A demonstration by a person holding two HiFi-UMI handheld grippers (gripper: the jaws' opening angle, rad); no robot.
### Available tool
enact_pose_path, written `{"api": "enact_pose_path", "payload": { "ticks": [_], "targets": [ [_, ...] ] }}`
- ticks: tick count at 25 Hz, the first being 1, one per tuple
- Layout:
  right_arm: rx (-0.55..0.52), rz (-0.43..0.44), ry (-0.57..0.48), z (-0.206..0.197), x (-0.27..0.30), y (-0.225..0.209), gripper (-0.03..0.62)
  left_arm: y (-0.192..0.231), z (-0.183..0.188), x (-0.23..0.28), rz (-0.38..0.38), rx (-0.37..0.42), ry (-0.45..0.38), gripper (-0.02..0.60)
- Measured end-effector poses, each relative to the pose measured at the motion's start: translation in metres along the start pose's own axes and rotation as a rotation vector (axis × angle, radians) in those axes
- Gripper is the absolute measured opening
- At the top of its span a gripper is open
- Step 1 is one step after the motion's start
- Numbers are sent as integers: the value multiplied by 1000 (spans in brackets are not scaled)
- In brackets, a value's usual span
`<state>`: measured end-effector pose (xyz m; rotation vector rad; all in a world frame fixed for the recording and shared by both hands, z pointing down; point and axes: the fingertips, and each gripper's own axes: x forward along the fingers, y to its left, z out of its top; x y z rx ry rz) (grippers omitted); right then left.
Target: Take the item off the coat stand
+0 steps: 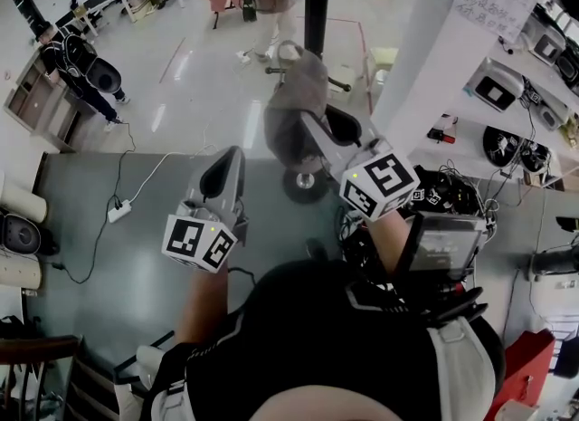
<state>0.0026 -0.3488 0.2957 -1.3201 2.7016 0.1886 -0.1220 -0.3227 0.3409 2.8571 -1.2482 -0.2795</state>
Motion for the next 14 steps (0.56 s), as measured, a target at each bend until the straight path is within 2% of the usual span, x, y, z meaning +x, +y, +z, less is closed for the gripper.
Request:
{"api": "enact_pose_path", "payload": {
  "ticks": [14],
  "targets": [
    [-7, -3, 4, 0, -1, -7, 91, -2, -6, 8, -1, -21, 2, 14]
  ]
}}
